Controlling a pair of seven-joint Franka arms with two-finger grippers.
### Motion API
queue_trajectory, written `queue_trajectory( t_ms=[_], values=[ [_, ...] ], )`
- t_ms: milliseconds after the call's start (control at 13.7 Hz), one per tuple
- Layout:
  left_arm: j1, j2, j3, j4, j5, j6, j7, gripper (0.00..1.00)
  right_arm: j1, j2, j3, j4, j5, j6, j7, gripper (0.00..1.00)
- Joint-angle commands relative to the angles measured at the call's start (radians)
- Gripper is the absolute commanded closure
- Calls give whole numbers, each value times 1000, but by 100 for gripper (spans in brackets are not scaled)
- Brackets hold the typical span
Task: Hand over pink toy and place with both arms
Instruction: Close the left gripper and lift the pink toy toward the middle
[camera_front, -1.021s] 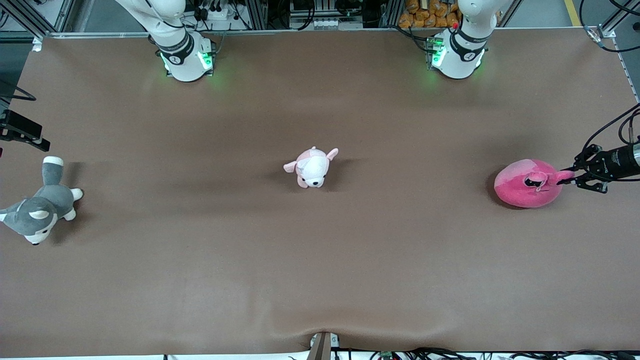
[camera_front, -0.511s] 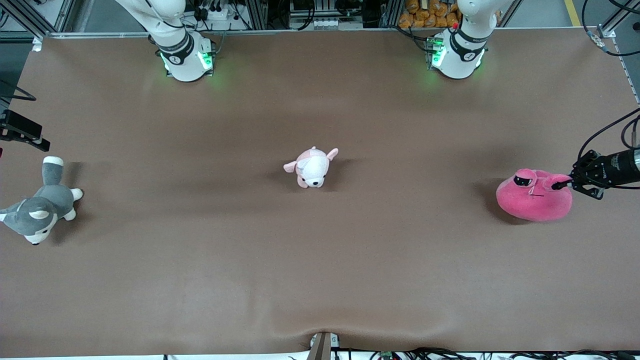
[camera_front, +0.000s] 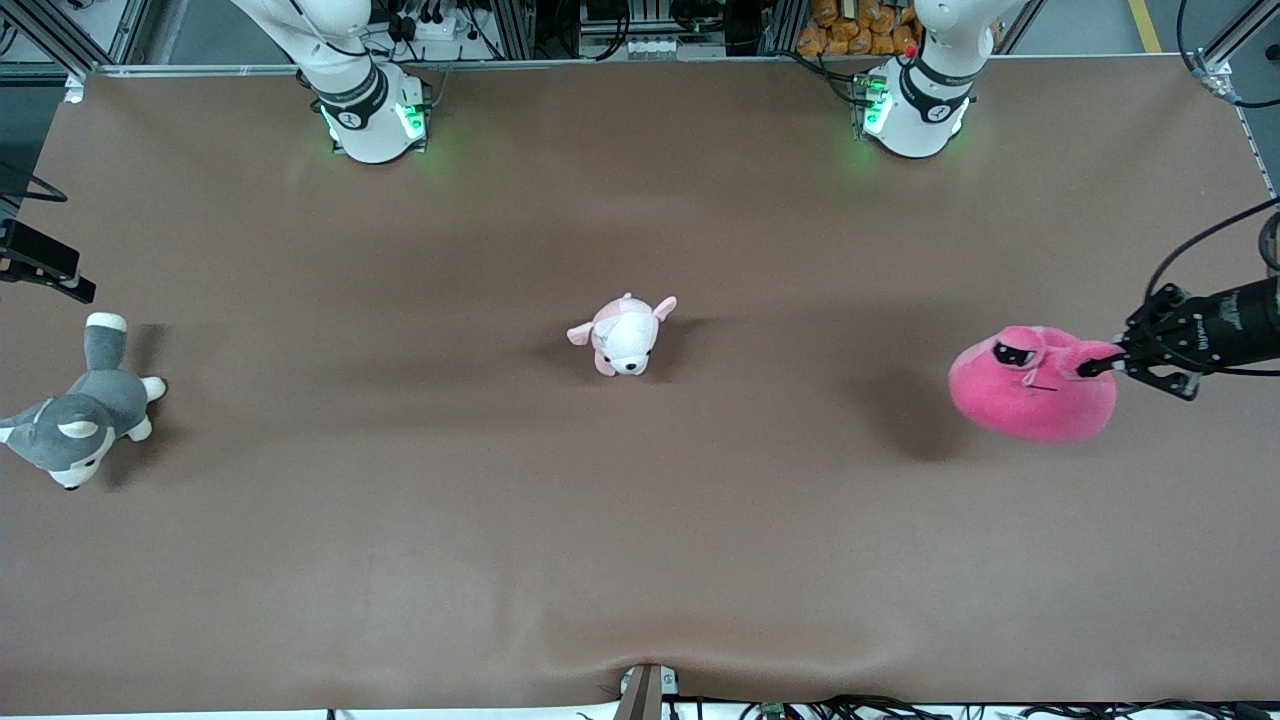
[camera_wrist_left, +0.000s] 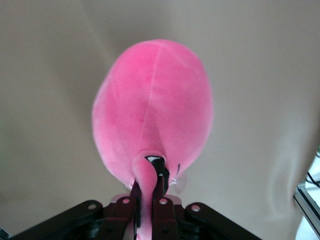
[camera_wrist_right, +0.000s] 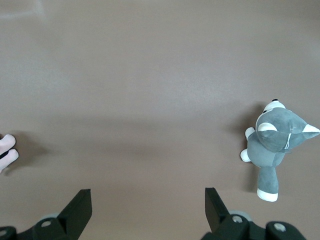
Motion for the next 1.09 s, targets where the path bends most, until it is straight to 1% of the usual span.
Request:
queue_trajectory(
  t_ms=[0,73,146,438,730,803,1021],
  values=[
    [0,10,-88,52,-11,-25,-141,100,-23,13,23,21,-3,-10,-2,0],
    [-16,16,-126,74,-7,-19,-224,100,-22,11,23,21,-3,-11,-2,0],
    [-52,21,-140,104,-5,-13,-300,100,-23,13,23,21,-3,-10,-2,0],
    [-244,23,-140,168,-4,15,-583,100,-23,14,23,20,-3,-10,-2,0],
    [-405,36,-134,206,1,56,-762,100,-25,16,23,20,-3,-11,1,0],
    [-445,36,-132,208,2,87,-822,100,-27,22,23,20,-3,-11,1,0],
    [-519,36,-131,209,2,184,-970,100,-30,36,23,20,-4,-10,-2,0]
  ],
)
